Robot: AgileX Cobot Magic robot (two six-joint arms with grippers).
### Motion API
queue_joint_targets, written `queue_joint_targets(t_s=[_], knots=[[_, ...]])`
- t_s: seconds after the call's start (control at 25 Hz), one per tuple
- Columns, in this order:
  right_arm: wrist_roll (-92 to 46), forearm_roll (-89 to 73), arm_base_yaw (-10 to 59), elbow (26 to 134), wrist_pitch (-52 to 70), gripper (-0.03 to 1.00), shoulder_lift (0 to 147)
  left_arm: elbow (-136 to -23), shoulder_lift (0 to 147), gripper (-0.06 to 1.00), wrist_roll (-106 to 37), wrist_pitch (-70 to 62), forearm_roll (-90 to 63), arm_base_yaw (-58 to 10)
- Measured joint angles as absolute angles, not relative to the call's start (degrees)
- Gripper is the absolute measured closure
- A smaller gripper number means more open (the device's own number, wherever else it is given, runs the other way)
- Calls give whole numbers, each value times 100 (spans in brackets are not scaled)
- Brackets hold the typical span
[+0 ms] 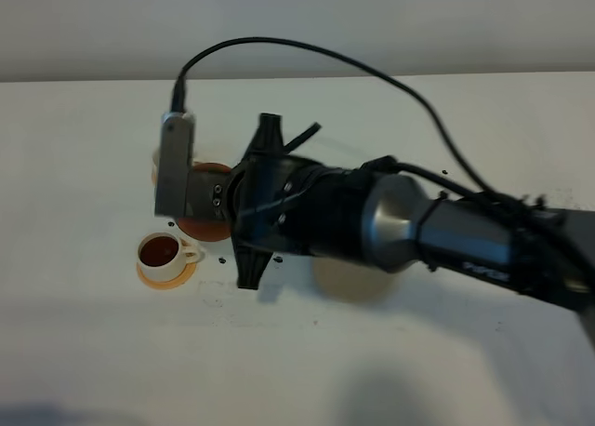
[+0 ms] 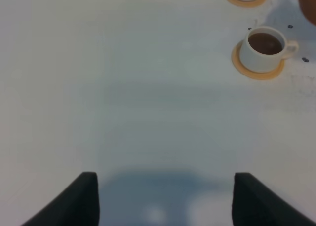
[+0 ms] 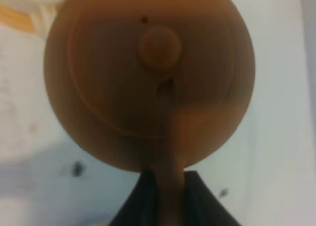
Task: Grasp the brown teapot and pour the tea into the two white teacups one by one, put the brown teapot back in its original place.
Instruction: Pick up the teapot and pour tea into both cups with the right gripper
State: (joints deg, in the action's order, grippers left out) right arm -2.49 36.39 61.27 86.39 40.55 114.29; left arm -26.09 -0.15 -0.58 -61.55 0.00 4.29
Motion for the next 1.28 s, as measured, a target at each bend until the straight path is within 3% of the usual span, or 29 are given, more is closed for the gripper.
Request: queue_joint_targets(t_s=[0.52, 1.28], knots=[[-190, 364, 6089, 8238, 4029, 87, 11095, -2609, -15, 40, -58, -6155, 0, 429], [-270, 0, 5904, 7637, 3143, 87, 11537, -2609, -15, 40, -58, -6155, 0, 429]])
